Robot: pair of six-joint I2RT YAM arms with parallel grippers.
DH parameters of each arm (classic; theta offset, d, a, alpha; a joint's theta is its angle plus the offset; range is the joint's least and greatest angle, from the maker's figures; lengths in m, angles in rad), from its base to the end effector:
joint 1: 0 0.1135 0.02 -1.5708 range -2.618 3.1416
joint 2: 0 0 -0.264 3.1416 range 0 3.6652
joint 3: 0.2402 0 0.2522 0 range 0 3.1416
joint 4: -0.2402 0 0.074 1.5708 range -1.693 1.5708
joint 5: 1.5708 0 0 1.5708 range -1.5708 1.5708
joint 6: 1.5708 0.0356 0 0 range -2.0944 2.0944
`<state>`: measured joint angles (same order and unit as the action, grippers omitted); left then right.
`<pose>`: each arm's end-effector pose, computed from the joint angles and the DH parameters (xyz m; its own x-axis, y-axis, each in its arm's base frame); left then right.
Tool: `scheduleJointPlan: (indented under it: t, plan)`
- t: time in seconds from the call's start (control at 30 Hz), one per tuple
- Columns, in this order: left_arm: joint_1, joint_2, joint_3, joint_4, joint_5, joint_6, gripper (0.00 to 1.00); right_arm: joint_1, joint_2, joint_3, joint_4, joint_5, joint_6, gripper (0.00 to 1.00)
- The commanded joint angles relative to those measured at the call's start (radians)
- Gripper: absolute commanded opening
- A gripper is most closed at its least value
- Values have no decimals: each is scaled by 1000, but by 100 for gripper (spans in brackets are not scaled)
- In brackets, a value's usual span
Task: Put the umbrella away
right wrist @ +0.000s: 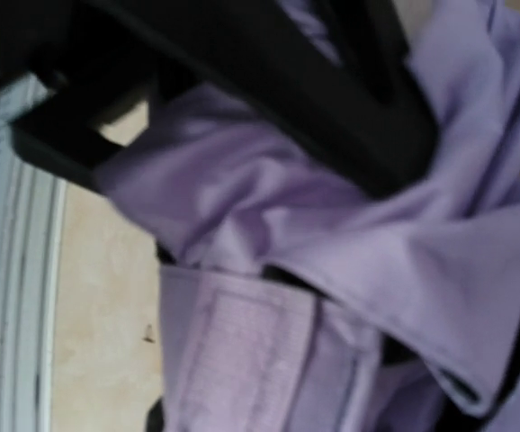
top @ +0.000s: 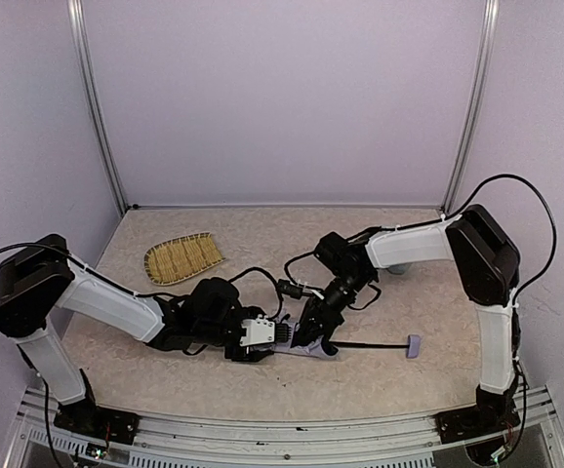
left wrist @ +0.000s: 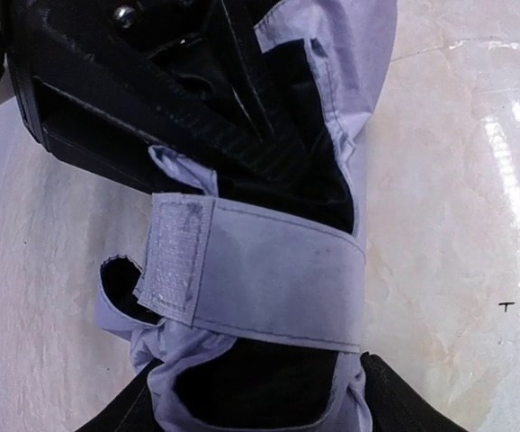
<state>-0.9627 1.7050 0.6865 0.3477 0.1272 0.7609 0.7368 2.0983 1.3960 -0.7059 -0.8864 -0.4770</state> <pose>0.1794 -0.2657 0.1301 0.3434 0.7040 -0.6217 0.8756 -0.0005 0.4831 0.2735 0.2853 0.1339 -0.4116 -0.7653 -0.4948 -0.7954 0.0367 0.6049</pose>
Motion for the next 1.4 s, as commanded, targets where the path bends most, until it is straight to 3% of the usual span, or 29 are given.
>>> scheduleJointPlan:
  t: [0.0,0.13,0.27,0.37,0.53,0.7,0.8,0.93,1.03,1.17,1.37]
  plan:
    - [4,82,47,-110,-66,51,66,24,151,-45,-178,132,-30,0]
    - [-1,158,138,-229,-38,32,58,6,123,-31,-136,128,-11,4]
    - [3,216,246,-382,-9,10,36,-39,33,-61,-36,122,48,25]
    - [8,238,295,-472,26,12,27,-76,-63,-109,49,123,91,37]
    - [12,280,375,-631,81,24,24,-130,-250,-222,178,190,149,53]
    - [26,317,439,-725,136,20,23,-129,-485,-359,333,303,157,59]
    - [51,330,470,-763,193,6,23,-74,-656,-554,517,392,107,63]
    - [63,341,491,-795,233,12,23,60,-825,-768,792,562,-9,75]
    - [66,354,506,-814,243,13,23,137,-795,-788,863,688,-59,80]
    - [68,360,513,-821,254,9,23,180,-639,-697,799,746,-59,100]
    - [73,356,514,-822,266,8,23,217,-438,-614,728,876,-58,96]
